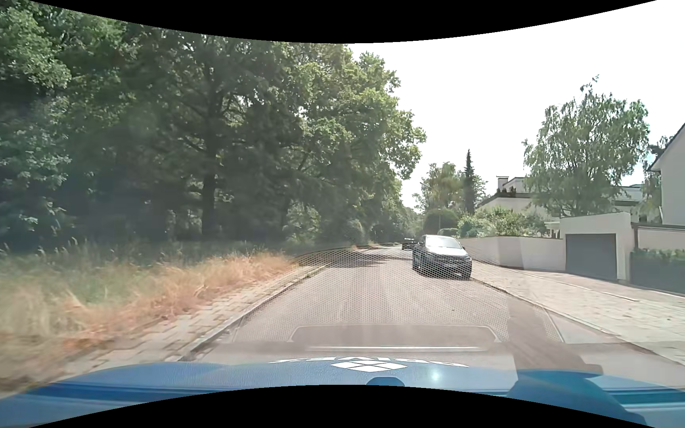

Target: Follow the waypoints while adhering to traffic rules and regulations

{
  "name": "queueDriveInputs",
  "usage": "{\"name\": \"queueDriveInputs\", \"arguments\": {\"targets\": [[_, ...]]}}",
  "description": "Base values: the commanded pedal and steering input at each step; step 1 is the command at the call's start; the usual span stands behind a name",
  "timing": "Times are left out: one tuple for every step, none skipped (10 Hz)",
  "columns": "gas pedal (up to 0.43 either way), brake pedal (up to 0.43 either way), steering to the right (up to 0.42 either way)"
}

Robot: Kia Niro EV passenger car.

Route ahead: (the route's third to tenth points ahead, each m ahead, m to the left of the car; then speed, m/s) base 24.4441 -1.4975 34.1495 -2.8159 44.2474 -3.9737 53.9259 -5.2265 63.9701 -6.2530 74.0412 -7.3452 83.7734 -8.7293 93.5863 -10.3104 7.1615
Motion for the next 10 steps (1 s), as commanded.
{"name": "queueDriveInputs", "arguments": {"targets": [[0.169, 0.000, 0.014], [0.169, 0.000, 0.015], [0.169, 0.000, 0.015], [0.169, 0.000, 0.016], [0.169, 0.000, 0.016], [0.169, 0.000, 0.018], [0.169, 0.000, 0.018], [0.169, 0.000, 0.018], [0.157, 0.000, 0.019], [0.157, 0.000, 0.019]]}}
